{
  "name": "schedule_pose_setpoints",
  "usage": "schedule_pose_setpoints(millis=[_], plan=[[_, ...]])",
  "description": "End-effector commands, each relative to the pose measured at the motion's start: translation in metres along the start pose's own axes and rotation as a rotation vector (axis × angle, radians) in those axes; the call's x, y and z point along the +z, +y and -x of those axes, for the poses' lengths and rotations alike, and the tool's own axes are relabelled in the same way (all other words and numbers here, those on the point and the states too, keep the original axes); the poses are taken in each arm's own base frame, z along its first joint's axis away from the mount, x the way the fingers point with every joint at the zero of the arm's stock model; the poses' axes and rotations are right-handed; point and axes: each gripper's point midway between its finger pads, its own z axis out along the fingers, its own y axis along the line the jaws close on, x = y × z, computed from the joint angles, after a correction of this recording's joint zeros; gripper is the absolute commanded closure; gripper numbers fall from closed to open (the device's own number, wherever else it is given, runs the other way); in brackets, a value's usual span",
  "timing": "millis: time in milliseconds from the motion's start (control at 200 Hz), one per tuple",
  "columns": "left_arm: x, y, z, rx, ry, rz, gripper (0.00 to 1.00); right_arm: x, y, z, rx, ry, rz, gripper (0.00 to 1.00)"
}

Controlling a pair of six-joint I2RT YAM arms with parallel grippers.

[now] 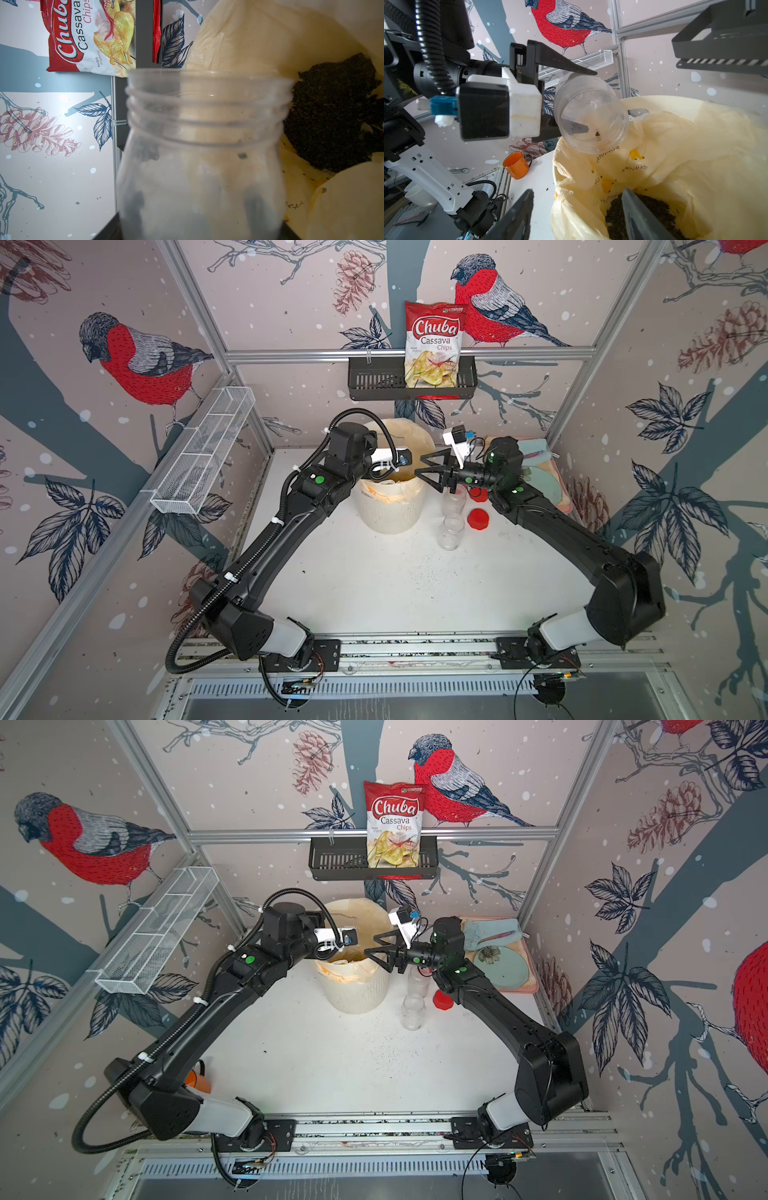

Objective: Empty moldy tea leaves from jars
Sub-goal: Place the jar at the center of the board.

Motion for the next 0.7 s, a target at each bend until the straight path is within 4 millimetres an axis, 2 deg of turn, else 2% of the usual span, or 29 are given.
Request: schedule_pose_setpoints(millis=[0, 295, 695], plan=[[-0.002, 0.002, 0.007, -0.023, -0.051, 0.004, 0.35, 0.004, 0.008, 0.008, -0.098, -0.017, 0.030, 0.34], [-0.006, 0.000, 0.012, -0.032, -0.088, -0.013, 0.34, 0.009, 0.020, 0.011, -0.187, 0.003, 0.031, 0.39], [-0.005, -0.003, 0.012, -0.030, -0.082, -0.026, 0.34, 0.015, 0.025, 0.019, -0.238, -0.010, 0.043, 0.45]])
